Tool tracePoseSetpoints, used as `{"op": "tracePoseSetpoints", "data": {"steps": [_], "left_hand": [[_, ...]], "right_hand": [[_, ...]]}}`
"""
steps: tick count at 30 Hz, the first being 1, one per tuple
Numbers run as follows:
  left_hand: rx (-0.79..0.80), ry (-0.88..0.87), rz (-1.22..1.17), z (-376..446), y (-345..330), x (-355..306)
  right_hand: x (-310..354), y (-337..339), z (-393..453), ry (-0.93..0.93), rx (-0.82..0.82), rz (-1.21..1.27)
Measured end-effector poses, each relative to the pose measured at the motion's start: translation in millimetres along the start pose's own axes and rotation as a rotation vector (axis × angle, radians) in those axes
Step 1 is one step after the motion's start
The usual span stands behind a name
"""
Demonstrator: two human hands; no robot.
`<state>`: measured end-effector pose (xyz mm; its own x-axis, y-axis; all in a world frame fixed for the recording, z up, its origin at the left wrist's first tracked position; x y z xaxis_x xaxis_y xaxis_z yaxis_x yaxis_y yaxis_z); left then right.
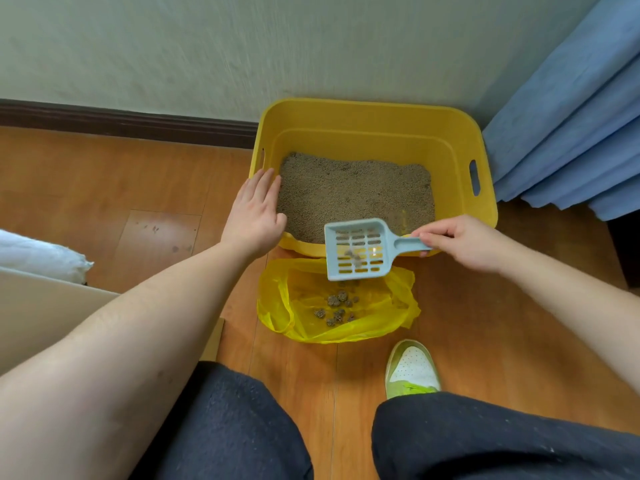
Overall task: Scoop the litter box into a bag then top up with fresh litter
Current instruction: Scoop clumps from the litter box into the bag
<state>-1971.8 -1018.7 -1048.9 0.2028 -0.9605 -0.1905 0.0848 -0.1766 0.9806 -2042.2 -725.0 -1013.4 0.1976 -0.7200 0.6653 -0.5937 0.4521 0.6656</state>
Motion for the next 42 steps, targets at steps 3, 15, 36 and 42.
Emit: {"op": "tracePoseSetpoints", "data": {"steps": [3, 15, 36, 42], "left_hand": [[-0.003, 0.000, 0.004, 1, -1, 0], [0.010, 0.004, 0.024, 1, -2, 0], [0.040, -0.065, 0.137, 0, -5, -5], [0.014, -0.062, 0.116, 1, -4, -5]], "right_hand": [[11, -16, -15, 0.168, -0.019, -0.182], [60, -68, -68, 1.015, -0.222, -0.879], [-36, 52, 72, -0.174, -0.202, -0.452], [-68, 28, 93, -0.285, -0.012, -0.510]]}}
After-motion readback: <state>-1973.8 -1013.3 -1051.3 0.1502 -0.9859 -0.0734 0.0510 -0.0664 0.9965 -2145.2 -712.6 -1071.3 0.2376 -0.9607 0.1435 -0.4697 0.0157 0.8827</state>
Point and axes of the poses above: each hand's wrist, its own z-axis towards the middle knuckle, its own y-axis out of the back of the hand, x = y × z, the point moved 10 cm from there along z, towards the middle knuckle, and after that the axes turned 8 degrees about -x, right-handed, at the moved point
